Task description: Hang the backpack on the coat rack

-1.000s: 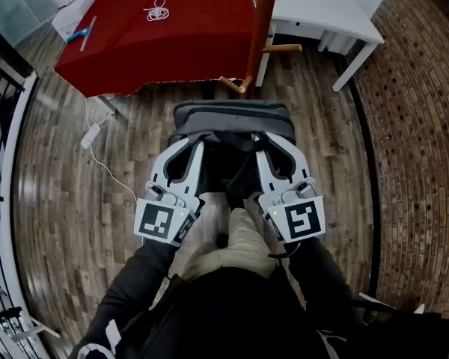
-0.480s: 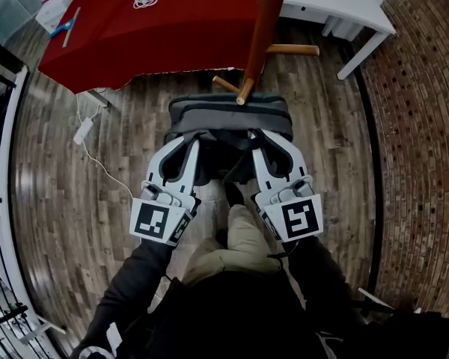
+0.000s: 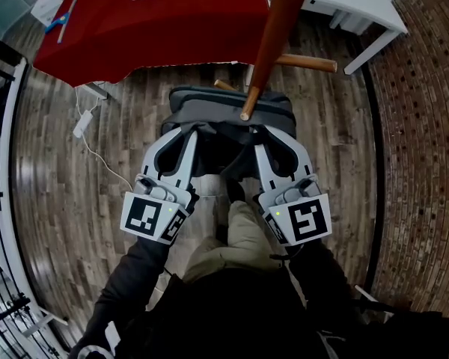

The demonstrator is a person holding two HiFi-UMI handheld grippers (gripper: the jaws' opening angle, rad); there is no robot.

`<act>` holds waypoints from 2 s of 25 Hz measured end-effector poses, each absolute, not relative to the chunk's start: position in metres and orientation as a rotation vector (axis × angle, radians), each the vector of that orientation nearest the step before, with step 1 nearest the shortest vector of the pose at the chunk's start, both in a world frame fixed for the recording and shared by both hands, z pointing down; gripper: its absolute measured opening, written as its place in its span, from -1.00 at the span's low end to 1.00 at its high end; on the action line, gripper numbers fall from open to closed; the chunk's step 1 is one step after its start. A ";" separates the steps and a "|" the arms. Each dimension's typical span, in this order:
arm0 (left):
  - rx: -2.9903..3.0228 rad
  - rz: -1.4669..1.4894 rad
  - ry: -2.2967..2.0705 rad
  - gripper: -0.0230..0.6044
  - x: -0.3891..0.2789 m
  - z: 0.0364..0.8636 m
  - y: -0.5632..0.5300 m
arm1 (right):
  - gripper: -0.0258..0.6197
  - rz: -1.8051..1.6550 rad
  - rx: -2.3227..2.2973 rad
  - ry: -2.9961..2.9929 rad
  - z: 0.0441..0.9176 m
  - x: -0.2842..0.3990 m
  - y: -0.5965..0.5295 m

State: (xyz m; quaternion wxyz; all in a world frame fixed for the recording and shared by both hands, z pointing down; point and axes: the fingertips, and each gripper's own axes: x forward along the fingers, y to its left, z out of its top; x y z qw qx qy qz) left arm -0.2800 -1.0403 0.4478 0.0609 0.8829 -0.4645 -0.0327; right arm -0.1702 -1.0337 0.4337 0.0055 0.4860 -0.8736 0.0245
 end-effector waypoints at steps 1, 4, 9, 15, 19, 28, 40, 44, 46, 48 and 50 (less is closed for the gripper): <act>2.665 -0.098 -1.404 -0.81 -0.280 0.446 -1.043 | -0.86 0.094 1.519 -2.736 0.432 -0.170 -1.036; 2.653 -0.084 -1.402 -0.81 -0.278 0.442 -1.052 | -0.86 0.163 1.515 -2.735 0.430 -0.168 -1.044; 2.628 -0.055 -1.390 -0.81 -0.274 0.441 -1.069 | -0.86 0.229 1.508 -2.726 0.428 -0.164 -1.061; 2.633 -0.064 -1.384 -0.81 -0.271 0.442 -1.074 | -0.86 0.188 1.522 -2.727 0.428 -0.161 -1.067; 2.641 -0.070 -1.382 -0.81 -0.271 0.445 -1.071 | -0.86 0.151 1.521 -2.731 0.430 -0.161 -1.063; 2.640 -0.061 -1.386 -0.81 -0.283 0.449 -1.047 | -0.86 0.093 1.493 -2.733 0.432 -0.175 -1.036; 2.670 -0.054 -1.366 -0.81 -0.288 0.452 -1.009 | -0.86 0.084 1.518 -2.725 0.438 -0.178 -1.005; 2.679 -0.050 -1.349 -0.81 -0.282 0.449 -1.004 | -0.86 0.066 1.517 -2.729 0.432 -0.173 -1.003; 2.664 -0.036 -1.339 -0.81 -0.281 0.448 -0.989 | -0.86 0.075 1.501 -2.729 0.429 -0.172 -0.989; 2.662 -0.029 -1.332 -0.81 -0.279 0.445 -0.973 | -0.86 0.075 1.504 -2.732 0.424 -0.170 -0.975; 2.672 -0.033 -1.338 -0.81 -0.277 0.438 -0.960 | -0.86 0.056 1.522 -2.739 0.416 -0.168 -0.962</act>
